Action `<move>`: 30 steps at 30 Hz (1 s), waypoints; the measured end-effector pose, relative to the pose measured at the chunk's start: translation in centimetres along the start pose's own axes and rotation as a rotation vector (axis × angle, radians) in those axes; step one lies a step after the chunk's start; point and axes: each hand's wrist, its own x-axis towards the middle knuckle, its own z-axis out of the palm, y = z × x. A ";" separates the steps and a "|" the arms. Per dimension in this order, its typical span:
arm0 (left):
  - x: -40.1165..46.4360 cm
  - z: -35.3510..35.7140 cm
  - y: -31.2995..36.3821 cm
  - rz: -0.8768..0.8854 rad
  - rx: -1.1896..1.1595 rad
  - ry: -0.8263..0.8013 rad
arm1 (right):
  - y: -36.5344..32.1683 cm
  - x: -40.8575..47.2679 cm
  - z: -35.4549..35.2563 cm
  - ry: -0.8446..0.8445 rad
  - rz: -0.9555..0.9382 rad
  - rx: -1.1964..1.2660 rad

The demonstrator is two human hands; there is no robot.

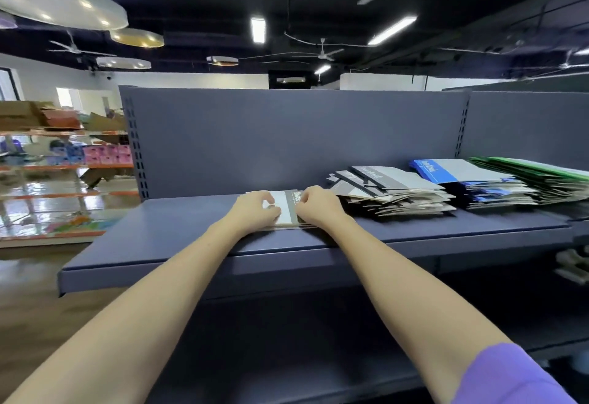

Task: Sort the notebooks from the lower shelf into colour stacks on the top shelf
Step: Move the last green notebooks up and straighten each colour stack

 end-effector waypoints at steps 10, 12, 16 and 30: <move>0.2 -0.2 -0.1 -0.029 -0.095 -0.108 | 0.3 1.7 1.7 0.011 -0.035 -0.009; -0.5 -0.4 0.2 0.014 -0.039 -0.245 | 0.9 2.0 1.5 0.030 -0.018 0.045; -1.0 -0.6 0.6 0.070 -0.008 -0.272 | 1.4 1.8 1.5 0.035 -0.012 0.104; -1.6 -0.2 0.5 0.095 0.013 -0.014 | 3.8 0.2 -0.5 -0.168 -0.251 0.124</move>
